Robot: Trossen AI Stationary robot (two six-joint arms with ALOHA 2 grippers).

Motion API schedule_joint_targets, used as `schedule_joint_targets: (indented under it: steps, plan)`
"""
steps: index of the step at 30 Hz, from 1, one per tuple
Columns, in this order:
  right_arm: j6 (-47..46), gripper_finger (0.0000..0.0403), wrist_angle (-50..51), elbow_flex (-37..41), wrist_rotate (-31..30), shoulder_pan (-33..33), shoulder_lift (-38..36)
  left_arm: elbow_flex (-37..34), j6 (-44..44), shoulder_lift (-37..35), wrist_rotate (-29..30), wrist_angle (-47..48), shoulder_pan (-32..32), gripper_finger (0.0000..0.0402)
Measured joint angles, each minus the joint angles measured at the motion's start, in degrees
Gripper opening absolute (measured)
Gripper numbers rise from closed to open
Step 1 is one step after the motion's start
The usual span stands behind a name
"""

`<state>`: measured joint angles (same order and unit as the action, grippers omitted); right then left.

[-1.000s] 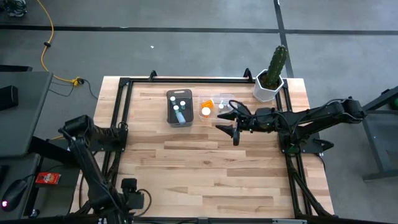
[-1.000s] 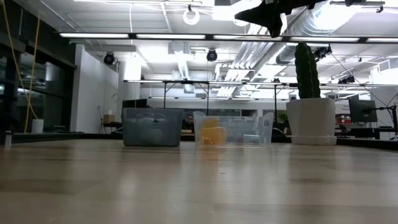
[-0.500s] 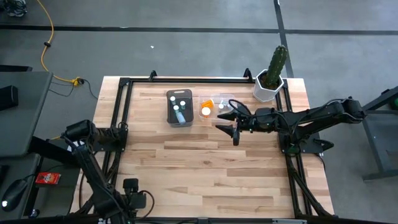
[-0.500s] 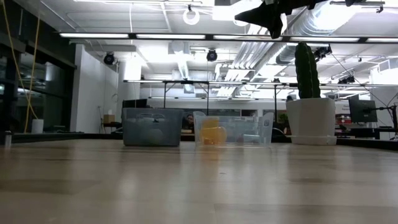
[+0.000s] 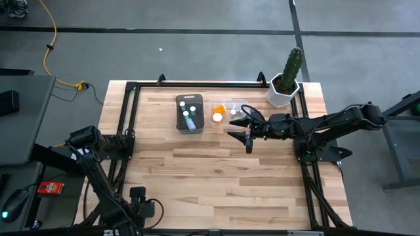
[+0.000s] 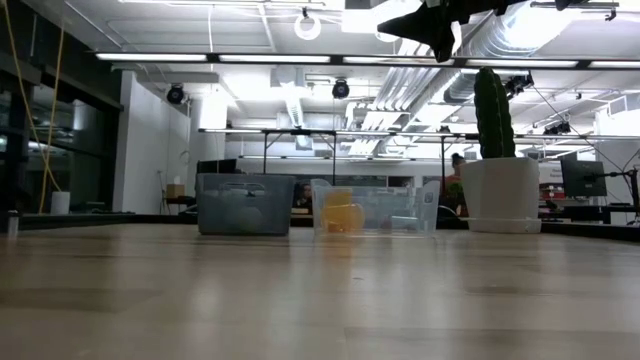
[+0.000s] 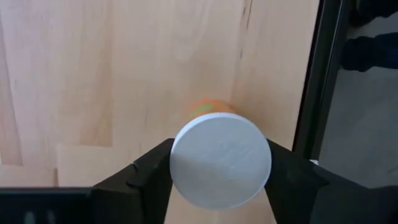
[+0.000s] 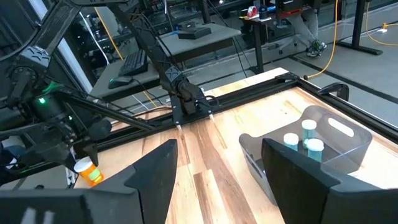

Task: Pick and place medicine bottles into bin by pill shape (circle, oval)
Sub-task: Put the orange capsule bottle into the transparent bin

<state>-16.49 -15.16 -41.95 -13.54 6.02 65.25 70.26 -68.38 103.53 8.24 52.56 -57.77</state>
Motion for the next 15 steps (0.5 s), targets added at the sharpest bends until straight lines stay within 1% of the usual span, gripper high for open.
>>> schedule_joint_targets:
  steps: [3, 5, 7, 9, 11, 13, 15]
  plan:
    - [0.0, 0.0226, 0.0, 0.0, 0.0, 0.0, 0.0, 0.0, 0.4, -0.6, 0.3, 0.6, 0.0, 0.0182]
    - [0.0, 0.0226, 0.0, 0.0, 0.0, 0.0, 0.0, 0.0, 3.2, -2.0, 0.7, 1.9, 0.3, 0.0181]
    - [0.0, 0.0226, 0.0, 0.0, 0.0, 0.0, 0.0, 0.0, 6.5, -4.5, 2.6, 5.4, 0.6, 0.0187]
    - [0.0, 0.0226, 0.0, 0.0, 0.0, 0.0, 0.0, 0.0, 9.9, -7.7, 6.5, 10.0, 1.2, 0.0197]
    - [0.0, 0.0226, 0.0, 0.0, 0.0, 0.0, 0.0, 0.0, 12.4, -11.7, 12.1, 14.7, 2.4, 0.0203]
    - [0.0, 0.0226, 0.0, 0.0, 0.0, 0.0, 0.0, 0.0, 13.8, -16.5, 18.2, 19.0, 4.9, 0.0205]
    - [0.0, 0.0226, 0.0, 0.0, 0.0, 0.0, 0.0, 0.0, 14.6, -21.4, 24.2, 20.9, 8.4, 0.0205]
